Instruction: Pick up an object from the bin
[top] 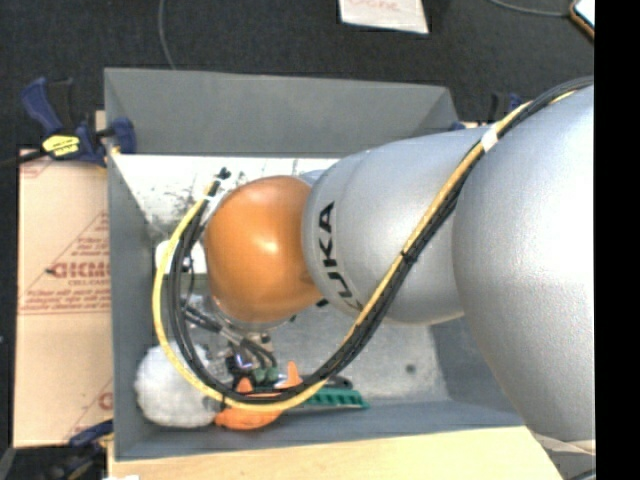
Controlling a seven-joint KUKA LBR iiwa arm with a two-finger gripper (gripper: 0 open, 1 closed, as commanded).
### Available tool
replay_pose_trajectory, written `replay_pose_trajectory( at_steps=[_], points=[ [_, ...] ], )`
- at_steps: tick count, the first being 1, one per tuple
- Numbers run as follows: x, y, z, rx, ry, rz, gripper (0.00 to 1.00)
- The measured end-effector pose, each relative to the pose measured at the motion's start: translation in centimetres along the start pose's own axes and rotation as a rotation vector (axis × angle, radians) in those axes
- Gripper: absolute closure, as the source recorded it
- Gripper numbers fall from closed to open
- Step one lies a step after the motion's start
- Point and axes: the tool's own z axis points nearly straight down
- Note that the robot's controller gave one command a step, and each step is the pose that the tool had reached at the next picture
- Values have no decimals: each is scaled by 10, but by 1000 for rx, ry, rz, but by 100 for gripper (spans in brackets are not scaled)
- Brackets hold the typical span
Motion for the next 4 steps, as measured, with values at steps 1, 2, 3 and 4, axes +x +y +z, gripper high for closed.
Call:
replay_pose_trajectory(
  at_steps=[1,2,3,4],
  points=[
    [17,-117,32,2,13,110,0],
    [-2,-16,76,4,-18,-83,0],
    [10,-62,81,-18,-17,629,100],
    [10,-71,81,-16,-19,642,100]
  ],
)
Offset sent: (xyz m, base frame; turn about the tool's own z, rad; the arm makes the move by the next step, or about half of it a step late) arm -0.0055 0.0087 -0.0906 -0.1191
